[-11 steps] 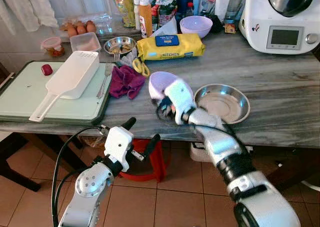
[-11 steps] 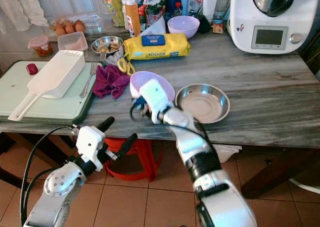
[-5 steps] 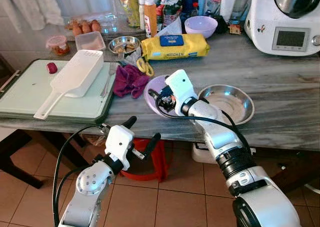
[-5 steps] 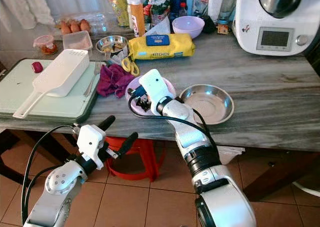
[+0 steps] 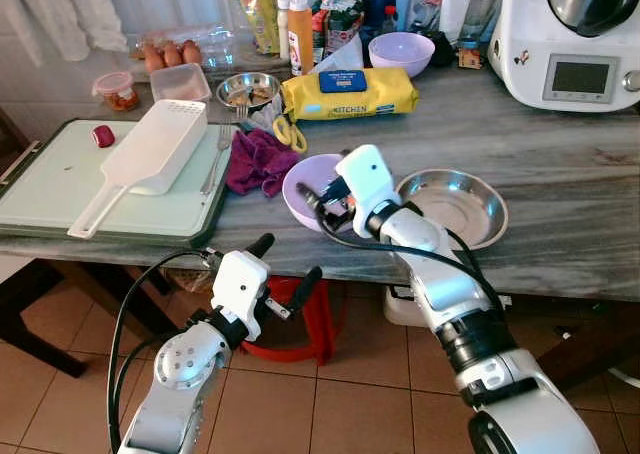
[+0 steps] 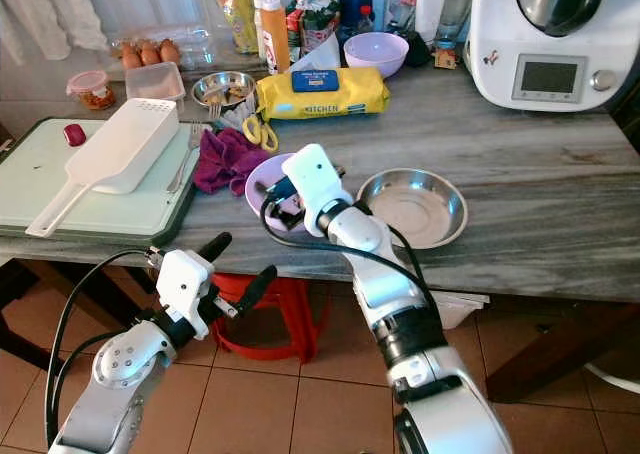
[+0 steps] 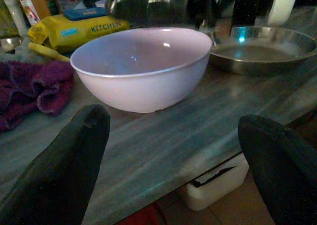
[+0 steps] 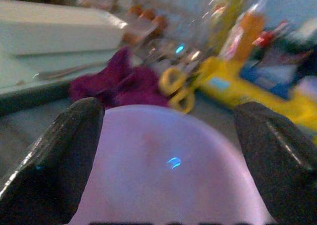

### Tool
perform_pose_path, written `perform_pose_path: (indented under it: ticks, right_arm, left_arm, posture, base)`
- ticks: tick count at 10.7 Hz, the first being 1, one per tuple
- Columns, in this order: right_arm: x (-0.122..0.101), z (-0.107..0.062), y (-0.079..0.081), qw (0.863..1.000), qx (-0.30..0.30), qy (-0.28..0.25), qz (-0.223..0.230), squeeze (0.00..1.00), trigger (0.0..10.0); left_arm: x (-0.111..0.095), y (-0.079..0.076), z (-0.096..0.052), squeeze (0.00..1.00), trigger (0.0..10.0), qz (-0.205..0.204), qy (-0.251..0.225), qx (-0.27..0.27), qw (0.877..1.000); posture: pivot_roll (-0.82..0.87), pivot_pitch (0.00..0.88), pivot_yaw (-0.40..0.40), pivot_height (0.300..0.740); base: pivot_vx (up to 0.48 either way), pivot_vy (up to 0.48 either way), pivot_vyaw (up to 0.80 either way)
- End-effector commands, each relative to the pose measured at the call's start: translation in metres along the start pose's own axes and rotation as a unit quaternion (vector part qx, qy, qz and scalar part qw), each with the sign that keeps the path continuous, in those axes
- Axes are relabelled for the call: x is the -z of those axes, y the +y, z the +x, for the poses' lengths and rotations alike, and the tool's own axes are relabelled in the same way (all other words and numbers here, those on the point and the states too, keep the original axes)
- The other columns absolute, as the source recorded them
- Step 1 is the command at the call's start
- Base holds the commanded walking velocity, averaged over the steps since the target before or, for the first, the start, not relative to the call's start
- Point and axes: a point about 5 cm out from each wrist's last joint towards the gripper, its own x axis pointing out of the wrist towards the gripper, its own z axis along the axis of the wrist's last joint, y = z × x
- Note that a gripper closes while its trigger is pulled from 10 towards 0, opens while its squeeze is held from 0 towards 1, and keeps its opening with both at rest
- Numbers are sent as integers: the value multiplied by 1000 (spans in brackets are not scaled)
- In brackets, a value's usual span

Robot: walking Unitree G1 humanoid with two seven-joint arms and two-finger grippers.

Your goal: Setting the table

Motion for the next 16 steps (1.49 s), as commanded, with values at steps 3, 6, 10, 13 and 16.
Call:
perform_pose_path:
  ticks: [3, 6, 10, 13, 16]
  right_arm:
    - [-22, -43, -40, 984, 158, -51, -62, 1000, 10000]
    - [5, -95, -62, 963, 265, 28, -36, 1000, 10000]
    - [30, -119, -72, 945, 303, 117, 39, 1000, 10000]
    - [35, -107, -77, 955, 245, 159, 47, 1000, 10000]
    - [37, -95, -90, 956, 216, 193, 38, 1000, 10000]
  left_arm:
    - [-4, 2, 4, 0, 10000, 0, -11, 0, 1000]
    - [-6, 0, 2, 0, 10000, -7, -14, 24, 1000]
    - [-4, -2, 2, 0, 10000, -12, -3, 33, 999]
    - [-2, -2, 0, 0, 10000, -13, 2, 30, 999]
    - [-2, -2, 1, 0, 10000, -14, 6, 27, 1000]
  posture:
    - [-128, 83, 58, 740]
    - [-157, 106, 81, 740]
    - [-166, 119, 84, 740]
    - [-158, 126, 79, 740]
    - [-155, 130, 77, 740]
  base:
    - [0, 0, 0]
    - [0, 0, 0]
    - [0, 0, 0]
    - [0, 0, 0]
    - [0, 0, 0]
